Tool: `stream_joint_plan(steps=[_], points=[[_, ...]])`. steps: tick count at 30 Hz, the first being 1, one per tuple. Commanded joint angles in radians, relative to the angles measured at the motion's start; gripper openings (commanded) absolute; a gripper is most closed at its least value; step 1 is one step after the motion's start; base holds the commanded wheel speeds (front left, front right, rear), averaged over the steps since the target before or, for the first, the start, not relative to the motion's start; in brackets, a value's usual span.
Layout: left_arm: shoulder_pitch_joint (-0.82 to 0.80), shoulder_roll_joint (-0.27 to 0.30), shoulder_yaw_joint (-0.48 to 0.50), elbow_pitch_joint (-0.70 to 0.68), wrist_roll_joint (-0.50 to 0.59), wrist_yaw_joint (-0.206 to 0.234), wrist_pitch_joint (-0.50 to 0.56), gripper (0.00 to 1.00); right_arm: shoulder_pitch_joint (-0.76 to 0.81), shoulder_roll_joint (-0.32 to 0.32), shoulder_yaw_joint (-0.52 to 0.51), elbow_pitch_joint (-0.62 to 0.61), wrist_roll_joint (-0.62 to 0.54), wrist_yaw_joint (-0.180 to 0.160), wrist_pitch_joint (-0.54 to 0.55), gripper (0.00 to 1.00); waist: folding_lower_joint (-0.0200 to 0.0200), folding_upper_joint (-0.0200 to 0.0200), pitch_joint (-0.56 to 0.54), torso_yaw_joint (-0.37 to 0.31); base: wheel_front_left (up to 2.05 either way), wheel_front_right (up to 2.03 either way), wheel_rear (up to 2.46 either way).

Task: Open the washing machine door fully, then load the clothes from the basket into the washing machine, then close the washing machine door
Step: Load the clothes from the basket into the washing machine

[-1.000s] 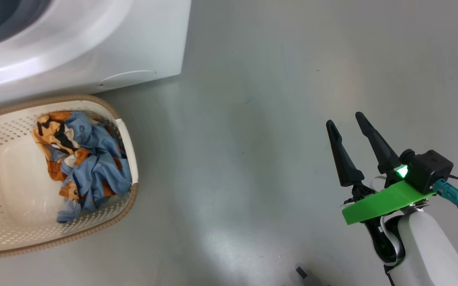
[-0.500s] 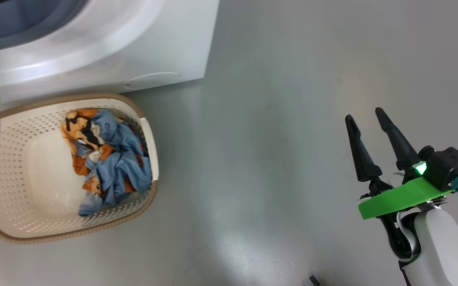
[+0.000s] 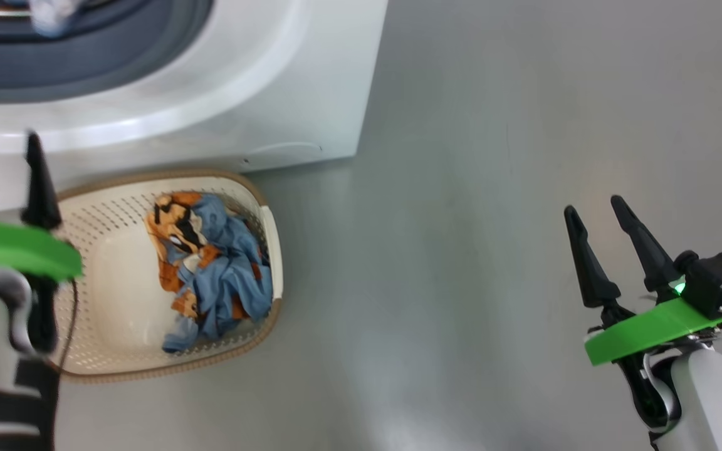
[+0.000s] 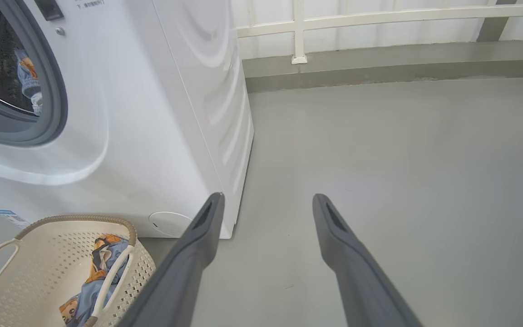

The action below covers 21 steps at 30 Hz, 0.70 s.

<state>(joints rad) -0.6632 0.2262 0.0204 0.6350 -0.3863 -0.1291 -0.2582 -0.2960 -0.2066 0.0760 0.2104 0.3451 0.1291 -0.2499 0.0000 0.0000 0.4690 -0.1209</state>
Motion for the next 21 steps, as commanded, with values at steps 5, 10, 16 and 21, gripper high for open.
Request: stream_joint_plan(steps=[5,10,16,21], points=[[0.106,0.020,0.033,-0.053,0.041,-0.002,-0.004,1.00,0.054,-0.029,0.009,-0.003,-0.003,0.002,-0.012,1.00,0.0000,0.0000,-0.091,0.034,0.00,0.00,0.00],[0.192,-0.001,0.041,-0.092,0.053,-0.002,-0.004,1.00,0.086,-0.042,0.009,0.008,0.002,0.002,-0.012,1.00,0.0000,0.0000,-0.154,0.045,0.00,0.00,0.00],[0.306,-0.020,0.043,-0.149,0.073,-0.002,-0.004,1.00,0.140,-0.056,0.004,0.014,0.008,0.002,-0.012,1.00,0.0000,0.0000,-0.231,0.050,0.00,0.00,0.00],[0.394,-0.030,0.054,-0.203,0.093,-0.002,-0.004,1.00,0.189,-0.069,0.001,0.014,0.017,0.002,-0.012,1.00,0.0000,0.0000,-0.284,0.049,0.00,0.00,0.00]])
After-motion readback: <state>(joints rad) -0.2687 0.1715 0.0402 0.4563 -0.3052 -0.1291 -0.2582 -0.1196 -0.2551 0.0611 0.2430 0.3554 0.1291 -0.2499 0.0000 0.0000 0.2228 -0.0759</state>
